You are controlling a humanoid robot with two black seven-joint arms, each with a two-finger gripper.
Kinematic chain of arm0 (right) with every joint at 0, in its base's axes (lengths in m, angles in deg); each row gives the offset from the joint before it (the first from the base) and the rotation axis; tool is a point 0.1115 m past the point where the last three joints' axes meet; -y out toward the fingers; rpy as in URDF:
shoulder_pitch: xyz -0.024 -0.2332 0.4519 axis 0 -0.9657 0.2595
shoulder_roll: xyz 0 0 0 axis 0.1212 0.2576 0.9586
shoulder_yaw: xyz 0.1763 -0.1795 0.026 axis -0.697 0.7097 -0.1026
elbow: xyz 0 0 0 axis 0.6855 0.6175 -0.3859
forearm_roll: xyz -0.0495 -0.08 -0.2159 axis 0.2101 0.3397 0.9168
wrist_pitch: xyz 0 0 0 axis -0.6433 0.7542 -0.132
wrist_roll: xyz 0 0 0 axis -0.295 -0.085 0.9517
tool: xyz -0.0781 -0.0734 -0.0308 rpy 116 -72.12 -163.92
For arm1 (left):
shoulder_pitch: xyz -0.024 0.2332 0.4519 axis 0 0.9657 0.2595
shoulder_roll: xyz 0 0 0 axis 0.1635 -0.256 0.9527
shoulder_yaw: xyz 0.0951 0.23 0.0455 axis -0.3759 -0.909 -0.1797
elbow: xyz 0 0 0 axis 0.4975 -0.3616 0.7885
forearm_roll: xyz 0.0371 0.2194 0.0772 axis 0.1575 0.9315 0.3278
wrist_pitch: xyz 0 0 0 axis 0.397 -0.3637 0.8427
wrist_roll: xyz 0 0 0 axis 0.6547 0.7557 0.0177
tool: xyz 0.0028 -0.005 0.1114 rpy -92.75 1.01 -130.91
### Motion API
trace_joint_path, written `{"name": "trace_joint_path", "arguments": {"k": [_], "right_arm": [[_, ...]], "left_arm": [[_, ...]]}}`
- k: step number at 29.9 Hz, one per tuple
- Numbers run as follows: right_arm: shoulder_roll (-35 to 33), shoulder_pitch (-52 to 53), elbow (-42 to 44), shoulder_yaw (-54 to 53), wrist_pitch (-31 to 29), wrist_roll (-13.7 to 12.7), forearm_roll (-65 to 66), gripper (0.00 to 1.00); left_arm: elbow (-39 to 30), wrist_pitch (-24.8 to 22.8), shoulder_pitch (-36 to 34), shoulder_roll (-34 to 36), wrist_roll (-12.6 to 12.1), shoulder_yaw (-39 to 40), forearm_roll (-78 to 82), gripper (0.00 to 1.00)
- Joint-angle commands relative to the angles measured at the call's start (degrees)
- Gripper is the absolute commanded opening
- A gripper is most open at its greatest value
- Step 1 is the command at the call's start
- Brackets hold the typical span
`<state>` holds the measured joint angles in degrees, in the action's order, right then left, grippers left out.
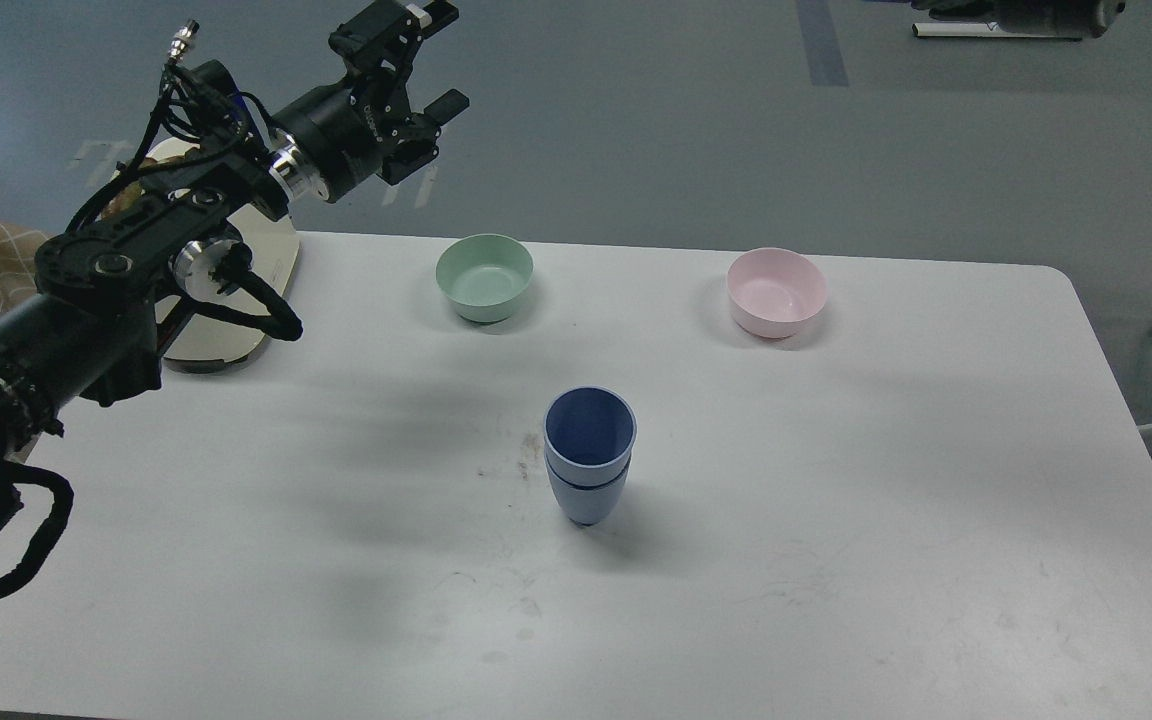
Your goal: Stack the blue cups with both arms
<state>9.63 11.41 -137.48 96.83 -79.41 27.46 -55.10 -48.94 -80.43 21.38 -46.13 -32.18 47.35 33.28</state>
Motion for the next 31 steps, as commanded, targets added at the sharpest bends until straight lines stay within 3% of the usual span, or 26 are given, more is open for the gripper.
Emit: {"name": "trace_joint_path", "arguments": {"k": [1, 5, 14, 22, 31], "right_arm": [[0.52, -8.46, 3.21, -10.17, 0.4, 0.01, -5.75, 0.97], [5.78, -20.15, 8.39, -24.77, 0.58, 0.01, -10.86, 0.97], [20.98, -33.79, 19.81, -43.77, 0.05, 0.01, -12.63, 0.97], [28.29, -38.63, 22.2, -47.83, 0.14, 0.01, -12.54, 0.99], [29.26, -41.36, 21.68, -54.32, 0.0, 0.01, -12.54, 0.99]], "left_arm": [[3.12, -0.04, 0.67, -2.03, 0.0, 1.15, -2.21, 0.98], [6.29, -0.57, 2.77, -4.41, 0.0, 3.69, -4.94, 0.98], [7.17, -1.94, 9.28, -6.87, 0.0, 8.44, -6.79, 0.98], [11.47, -1.94, 10.78, -8.02, 0.0, 9.76, -6.88, 0.98], [11.65, -1.94, 11.57, -9.34, 0.0, 9.76, -6.88, 0.98]]}}
